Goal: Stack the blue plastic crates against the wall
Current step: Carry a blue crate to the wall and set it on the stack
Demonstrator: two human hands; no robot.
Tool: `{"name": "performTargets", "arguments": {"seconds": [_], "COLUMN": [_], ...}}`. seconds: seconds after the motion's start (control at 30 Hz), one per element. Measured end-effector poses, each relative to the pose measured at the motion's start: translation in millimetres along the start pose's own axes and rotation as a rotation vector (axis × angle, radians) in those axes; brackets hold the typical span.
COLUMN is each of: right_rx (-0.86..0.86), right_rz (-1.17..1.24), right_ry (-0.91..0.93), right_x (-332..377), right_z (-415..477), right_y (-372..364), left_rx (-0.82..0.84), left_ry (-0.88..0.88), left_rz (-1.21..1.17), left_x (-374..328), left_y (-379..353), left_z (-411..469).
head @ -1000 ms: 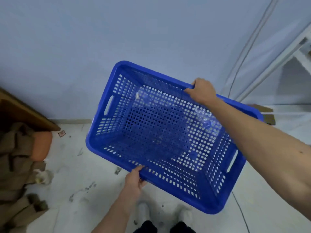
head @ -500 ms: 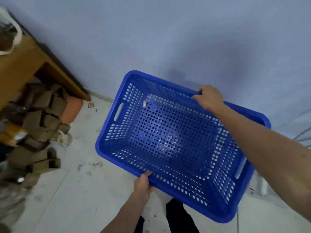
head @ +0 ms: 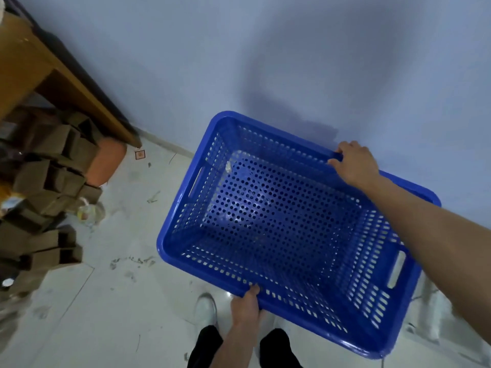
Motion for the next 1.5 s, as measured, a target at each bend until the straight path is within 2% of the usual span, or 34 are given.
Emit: {"name": "performTargets", "arguments": {"seconds": [0.23,0.83,1.1,1.3,1.43,1.5], "right_rx": [-0.025,0.040,0.185,0.312,0.381,0.437], "right_rz": [-0.010,-0.015,-0.225,0.001,0.039,0.032], "right_ry": [0.009,-0.064,-0.009,-0.039,0.049,0.096], "right_x": [1,-10,-8,-2,10,13], "right_z": [3,13,14,-28,-70,-88], "right_y": [4,-19,-32,-62,-83,-93], "left_rx": [-0.023,0.012,0.113,0.134,0.214,0.208], "left_ry": [0.039,0.023,0.020,0.054,0.041,-0.026], "left_rz": [-0.050,0.071,0.144,0.284,0.436,0.548], "left_x": [1,3,-3,-22,-25,-33], "left_y": [-1,-10,-22,-47,-37,-33], "left_z": [-11,-7,8,8,2,1]}}
Point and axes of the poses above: each hand's wrist, its own z-axis towards the middle knuckle, its own y-axis out of the back of the hand, x = y × z, the point moved 3 cm from there along z, towards the middle knuckle, and after that the axes turned 15 degrees about -z, right-handed, at the moved point
